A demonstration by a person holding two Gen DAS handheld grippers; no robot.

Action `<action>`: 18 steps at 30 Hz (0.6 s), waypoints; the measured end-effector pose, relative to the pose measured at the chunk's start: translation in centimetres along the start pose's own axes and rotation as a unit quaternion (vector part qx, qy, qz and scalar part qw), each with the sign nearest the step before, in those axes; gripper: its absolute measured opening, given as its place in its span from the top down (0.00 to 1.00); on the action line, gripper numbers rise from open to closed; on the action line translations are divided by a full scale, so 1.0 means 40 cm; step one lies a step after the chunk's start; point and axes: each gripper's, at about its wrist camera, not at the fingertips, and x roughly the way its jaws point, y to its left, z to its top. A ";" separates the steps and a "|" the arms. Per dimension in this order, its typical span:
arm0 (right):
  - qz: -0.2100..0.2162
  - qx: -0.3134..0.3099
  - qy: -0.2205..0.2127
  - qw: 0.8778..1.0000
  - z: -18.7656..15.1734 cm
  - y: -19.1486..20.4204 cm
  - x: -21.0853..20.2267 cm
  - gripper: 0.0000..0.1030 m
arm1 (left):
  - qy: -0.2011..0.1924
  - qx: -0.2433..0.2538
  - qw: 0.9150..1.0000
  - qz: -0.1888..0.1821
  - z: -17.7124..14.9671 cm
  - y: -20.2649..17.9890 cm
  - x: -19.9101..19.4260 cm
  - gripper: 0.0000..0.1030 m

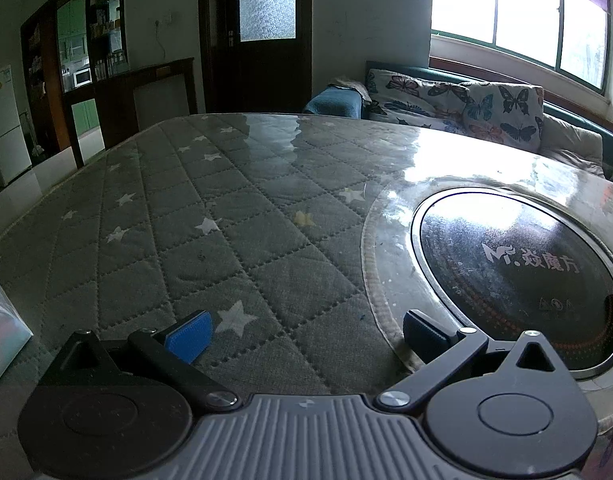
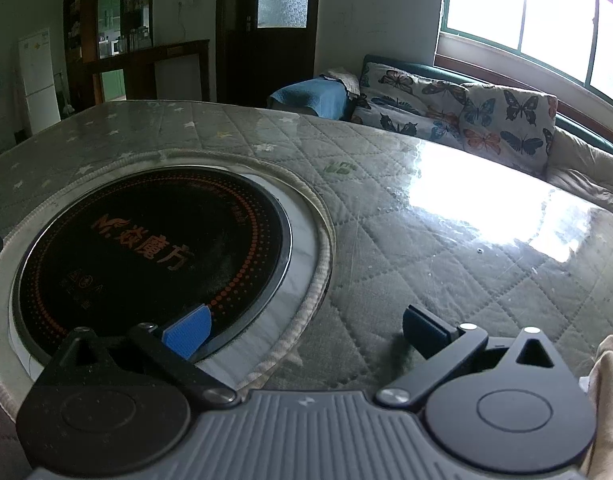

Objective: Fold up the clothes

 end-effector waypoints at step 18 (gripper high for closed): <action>0.001 0.000 0.001 1.000 0.000 -0.003 -0.002 0.00 | 0.000 0.000 1.000 0.000 0.007 0.002 0.007 0.00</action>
